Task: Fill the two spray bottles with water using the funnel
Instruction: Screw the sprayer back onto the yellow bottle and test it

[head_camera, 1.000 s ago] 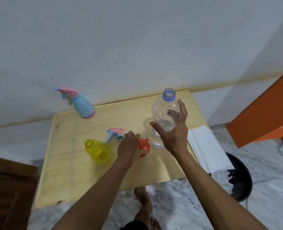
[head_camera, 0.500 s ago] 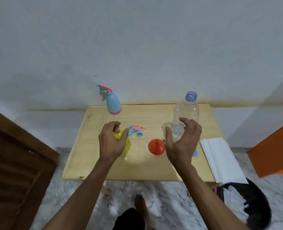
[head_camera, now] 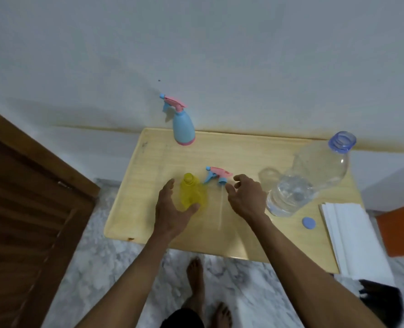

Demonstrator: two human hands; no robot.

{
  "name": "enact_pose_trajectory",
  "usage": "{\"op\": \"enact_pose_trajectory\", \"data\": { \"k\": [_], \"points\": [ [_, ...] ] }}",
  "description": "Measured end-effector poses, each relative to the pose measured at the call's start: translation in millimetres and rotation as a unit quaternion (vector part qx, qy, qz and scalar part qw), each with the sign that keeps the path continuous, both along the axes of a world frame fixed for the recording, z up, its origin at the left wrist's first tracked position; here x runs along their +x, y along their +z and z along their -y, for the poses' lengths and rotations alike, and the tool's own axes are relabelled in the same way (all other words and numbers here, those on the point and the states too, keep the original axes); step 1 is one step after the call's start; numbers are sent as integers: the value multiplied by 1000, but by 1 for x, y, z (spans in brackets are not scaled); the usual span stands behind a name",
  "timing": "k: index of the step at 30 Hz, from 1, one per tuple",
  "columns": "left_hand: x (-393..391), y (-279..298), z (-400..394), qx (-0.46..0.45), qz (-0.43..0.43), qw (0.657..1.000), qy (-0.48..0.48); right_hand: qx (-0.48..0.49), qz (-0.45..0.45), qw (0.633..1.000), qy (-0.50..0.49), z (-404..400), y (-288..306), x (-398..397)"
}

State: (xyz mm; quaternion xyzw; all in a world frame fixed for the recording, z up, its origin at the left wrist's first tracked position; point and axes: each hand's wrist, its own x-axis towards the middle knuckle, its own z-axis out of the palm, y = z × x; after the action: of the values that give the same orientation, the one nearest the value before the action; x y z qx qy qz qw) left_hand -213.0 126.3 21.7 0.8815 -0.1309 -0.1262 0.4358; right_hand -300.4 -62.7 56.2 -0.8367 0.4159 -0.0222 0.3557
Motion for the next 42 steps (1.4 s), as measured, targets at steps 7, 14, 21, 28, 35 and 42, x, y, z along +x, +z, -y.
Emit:
{"op": "enact_pose_trajectory", "data": {
  "k": [7,14,21,28,35,42],
  "points": [
    [12,-25,18,-53,-17,998,12,11,-101,995,-22,12,-24,42],
    [12,-32,26,-77,-14,997,30,-15,-158,987,-28,15,-41,65],
    [13,-36,25,-84,-30,995,39,-21,-175,984,-28,16,-44,69],
    [13,-34,26,-91,-18,995,31,-34,-181,982,-28,14,-47,69],
    [12,-21,23,-106,-18,994,20,-35,-143,988,-49,15,-44,66],
    [9,4,18,-128,-16,991,35,73,78,984,-139,17,33,60]
  ]
}}
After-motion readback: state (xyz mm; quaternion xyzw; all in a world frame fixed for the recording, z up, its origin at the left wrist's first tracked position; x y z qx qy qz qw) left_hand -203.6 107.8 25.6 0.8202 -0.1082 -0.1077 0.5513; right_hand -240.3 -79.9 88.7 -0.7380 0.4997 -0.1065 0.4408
